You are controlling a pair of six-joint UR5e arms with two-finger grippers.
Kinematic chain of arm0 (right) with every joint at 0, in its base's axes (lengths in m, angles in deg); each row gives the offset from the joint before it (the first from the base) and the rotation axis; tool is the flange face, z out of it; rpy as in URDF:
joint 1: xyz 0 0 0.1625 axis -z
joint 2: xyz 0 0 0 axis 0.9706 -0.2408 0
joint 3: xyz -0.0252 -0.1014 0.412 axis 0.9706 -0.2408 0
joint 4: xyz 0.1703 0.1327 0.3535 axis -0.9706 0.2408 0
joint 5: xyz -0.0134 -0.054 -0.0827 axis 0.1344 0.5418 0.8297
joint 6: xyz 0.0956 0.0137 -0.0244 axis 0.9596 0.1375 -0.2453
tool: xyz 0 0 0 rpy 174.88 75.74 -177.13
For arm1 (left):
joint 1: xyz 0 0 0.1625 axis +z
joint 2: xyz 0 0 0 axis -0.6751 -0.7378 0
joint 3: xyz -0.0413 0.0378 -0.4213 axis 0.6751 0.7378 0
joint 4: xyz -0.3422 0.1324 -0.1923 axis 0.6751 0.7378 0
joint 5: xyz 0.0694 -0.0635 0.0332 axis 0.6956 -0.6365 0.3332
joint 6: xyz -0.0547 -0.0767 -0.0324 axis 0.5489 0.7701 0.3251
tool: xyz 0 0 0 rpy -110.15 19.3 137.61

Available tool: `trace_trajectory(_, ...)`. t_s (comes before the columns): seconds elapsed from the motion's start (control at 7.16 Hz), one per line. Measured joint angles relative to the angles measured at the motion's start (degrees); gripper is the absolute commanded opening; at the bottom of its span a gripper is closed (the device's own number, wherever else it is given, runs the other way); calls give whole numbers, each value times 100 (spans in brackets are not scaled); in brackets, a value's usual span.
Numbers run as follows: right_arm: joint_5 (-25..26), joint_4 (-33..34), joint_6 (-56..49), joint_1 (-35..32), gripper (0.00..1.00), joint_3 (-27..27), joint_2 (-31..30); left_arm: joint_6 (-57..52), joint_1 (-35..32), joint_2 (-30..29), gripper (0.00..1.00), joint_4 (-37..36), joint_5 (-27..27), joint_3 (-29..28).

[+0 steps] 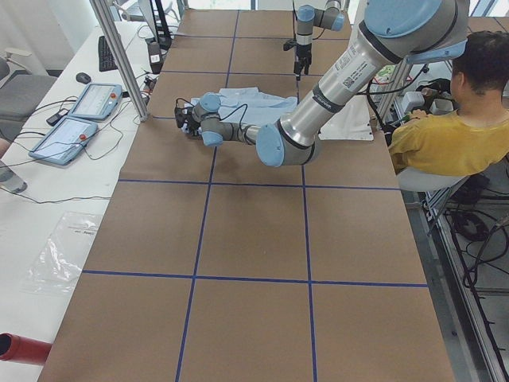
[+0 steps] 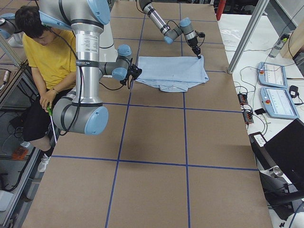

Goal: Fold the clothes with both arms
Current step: 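Release the shirt with both grippers and move the right gripper to the near edge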

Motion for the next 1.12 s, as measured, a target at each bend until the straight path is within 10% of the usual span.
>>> trace_trajectory(0.42,327,287,-59,-206,100,-622,1007,-84,-248,953,37,-39,-557,1082)
trace_trajectory(1.12,749,2695,-2398,-28,100,-1150,2812,-107,-519,2302,38,-102,-1456,2218)
